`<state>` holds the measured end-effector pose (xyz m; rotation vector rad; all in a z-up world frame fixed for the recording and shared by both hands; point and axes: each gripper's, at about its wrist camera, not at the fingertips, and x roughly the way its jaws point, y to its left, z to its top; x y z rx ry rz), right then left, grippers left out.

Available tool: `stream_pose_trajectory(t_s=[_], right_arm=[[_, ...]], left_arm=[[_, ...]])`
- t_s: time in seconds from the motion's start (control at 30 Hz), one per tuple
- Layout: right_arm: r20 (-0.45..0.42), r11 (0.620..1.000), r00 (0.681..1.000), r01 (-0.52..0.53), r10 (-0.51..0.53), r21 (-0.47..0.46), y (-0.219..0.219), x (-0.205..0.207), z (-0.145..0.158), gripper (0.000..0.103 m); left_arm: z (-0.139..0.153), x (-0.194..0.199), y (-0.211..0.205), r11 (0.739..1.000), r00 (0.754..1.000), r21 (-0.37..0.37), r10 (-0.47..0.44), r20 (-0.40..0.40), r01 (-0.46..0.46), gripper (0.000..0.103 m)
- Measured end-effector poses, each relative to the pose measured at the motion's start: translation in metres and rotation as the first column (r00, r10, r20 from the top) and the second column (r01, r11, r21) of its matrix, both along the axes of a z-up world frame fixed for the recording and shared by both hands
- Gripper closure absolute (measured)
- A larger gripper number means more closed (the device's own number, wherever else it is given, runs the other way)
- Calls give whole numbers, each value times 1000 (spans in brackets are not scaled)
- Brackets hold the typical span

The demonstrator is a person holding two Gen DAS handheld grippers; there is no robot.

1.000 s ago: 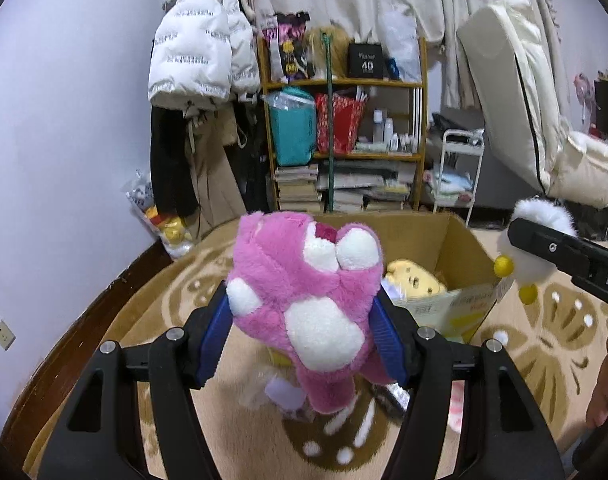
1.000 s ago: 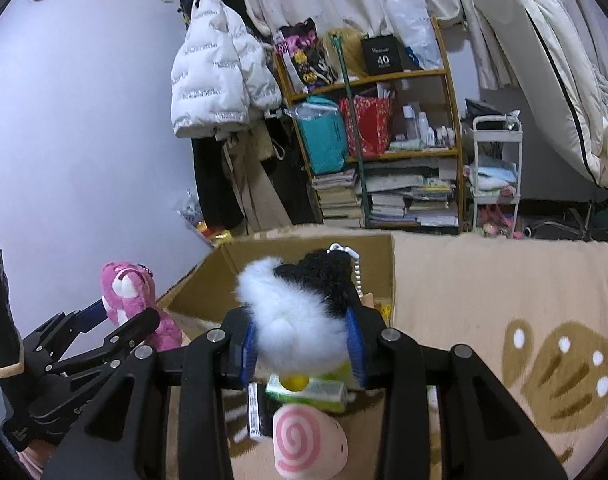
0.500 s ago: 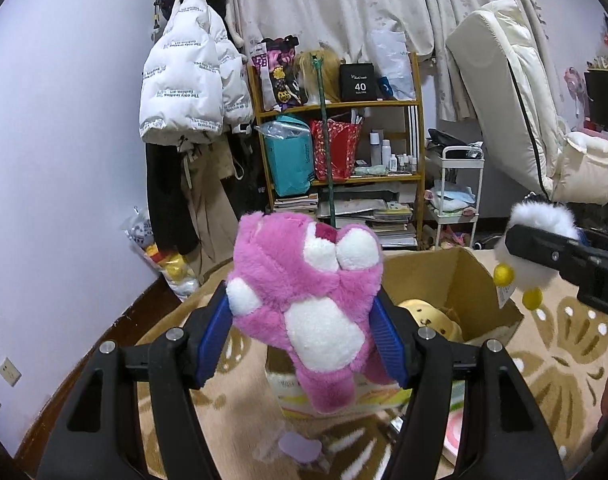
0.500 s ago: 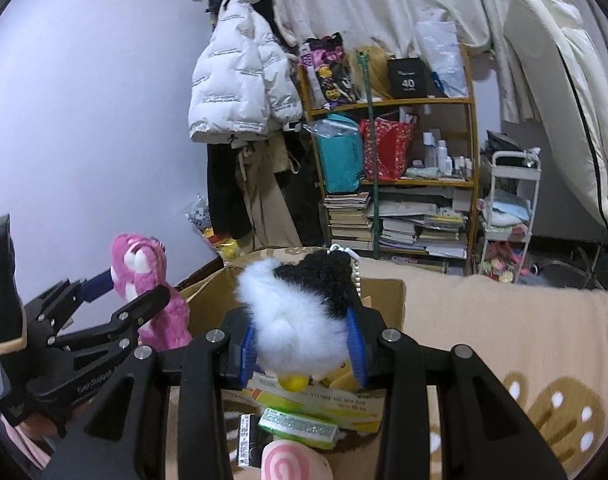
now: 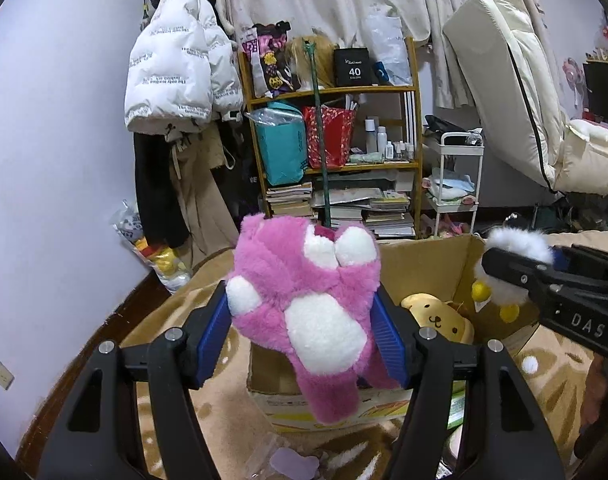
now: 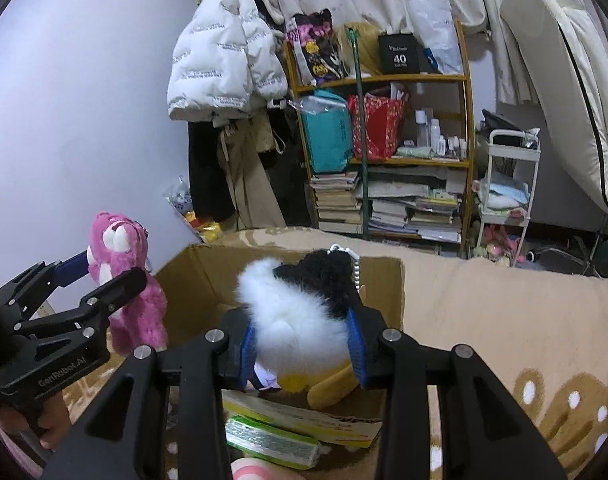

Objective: Organize soft objects
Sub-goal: 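Lower the pink bear with the left gripper while the right lowers the white plush, releasing both into the box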

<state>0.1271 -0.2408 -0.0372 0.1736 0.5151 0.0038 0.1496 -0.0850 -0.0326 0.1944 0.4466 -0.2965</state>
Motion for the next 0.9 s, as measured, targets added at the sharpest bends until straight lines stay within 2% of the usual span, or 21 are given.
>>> stream_pose_trajectory(t_s=[0.27,0.6,0.7,0.83,0.9], right_arm=[[-36,1000,999,-5,5,-11,1,5,-14,63],[-33,1000,999,0,-1,-29,7,3,-11,57],[-30,1000,1000,2,-3,-23,9,-1,-8,49],[-21,1000,1000,2,-2,-25,13,-8,-3,43],[-18,1000,1000,3,-3,-25,15,-13,0,37]], left_arm=[[-8,22,10,997,995,-71,-3,-102,-4,36],[-10,20,7,1000,995,-11,11,-104,-13,31],[-8,15,8,1000,996,-2,17,-90,-17,25],[-3,9,12,1000,996,-1,16,-85,-17,25],[0,5,14,1000,996,1,18,-83,-18,25]])
